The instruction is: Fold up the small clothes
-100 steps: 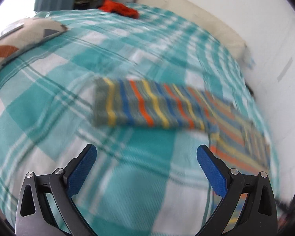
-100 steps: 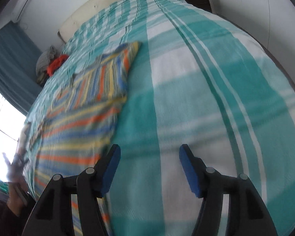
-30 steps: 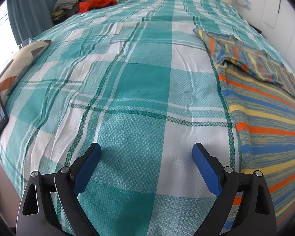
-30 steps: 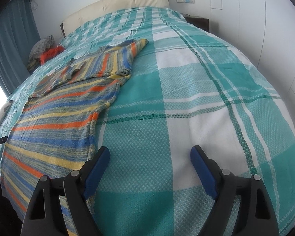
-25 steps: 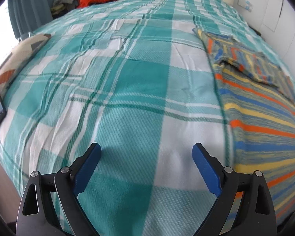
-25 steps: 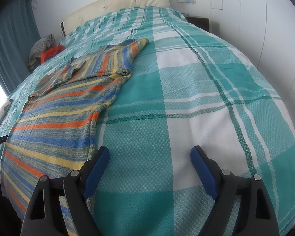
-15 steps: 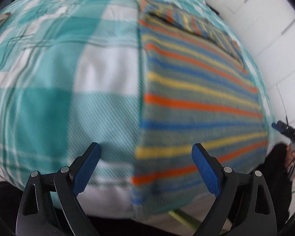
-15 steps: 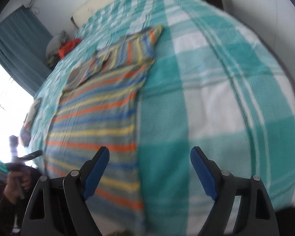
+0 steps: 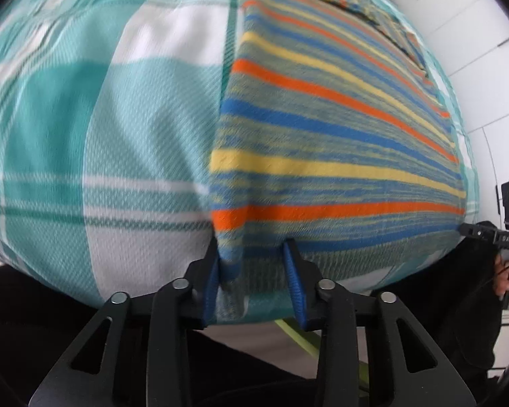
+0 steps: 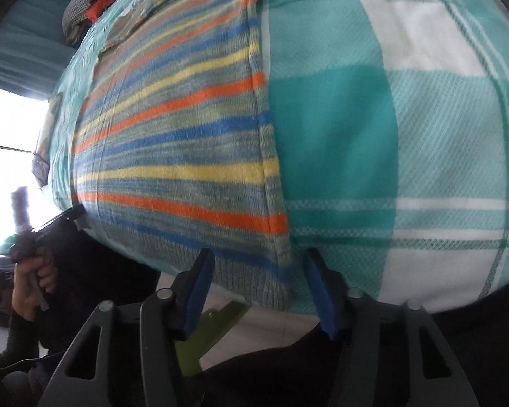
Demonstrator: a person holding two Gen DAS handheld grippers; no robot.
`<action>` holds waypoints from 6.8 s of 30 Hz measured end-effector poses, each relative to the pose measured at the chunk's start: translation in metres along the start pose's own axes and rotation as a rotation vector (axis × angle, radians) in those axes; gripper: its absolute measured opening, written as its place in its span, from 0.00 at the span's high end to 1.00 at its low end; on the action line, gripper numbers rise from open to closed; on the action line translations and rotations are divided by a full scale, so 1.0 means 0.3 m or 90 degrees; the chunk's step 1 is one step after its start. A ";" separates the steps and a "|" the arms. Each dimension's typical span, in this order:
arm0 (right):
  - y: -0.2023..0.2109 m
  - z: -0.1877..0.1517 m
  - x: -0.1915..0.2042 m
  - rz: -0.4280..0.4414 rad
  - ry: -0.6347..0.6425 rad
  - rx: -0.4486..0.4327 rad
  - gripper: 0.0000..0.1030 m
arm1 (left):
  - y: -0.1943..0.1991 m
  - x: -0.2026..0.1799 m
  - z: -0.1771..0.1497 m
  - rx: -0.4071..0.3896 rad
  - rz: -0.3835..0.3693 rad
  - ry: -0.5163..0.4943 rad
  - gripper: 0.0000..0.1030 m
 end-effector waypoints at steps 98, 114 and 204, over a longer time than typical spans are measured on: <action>0.234 1.061 0.071 0.150 0.033 -0.240 0.44 | -0.371 -0.913 0.911 -0.273 0.172 -0.547 0.90; 0.192 1.282 0.770 0.251 0.098 -0.249 0.92 | 0.158 -0.278 0.838 -0.421 0.002 -0.086 0.92; -0.226 1.055 0.952 0.012 0.228 -0.303 0.78 | -0.022 0.257 1.036 -0.224 0.063 -0.070 0.86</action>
Point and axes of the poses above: each gripper's, at about its wrist camera, not at the fingertips, and y roughly against the way its jaws point, x to its left, z to its top, the point moved 9 cm from there along -y, roughly the way its jaws point, and after that the axes turned 12 degrees about -y, right-handed, at the moved point
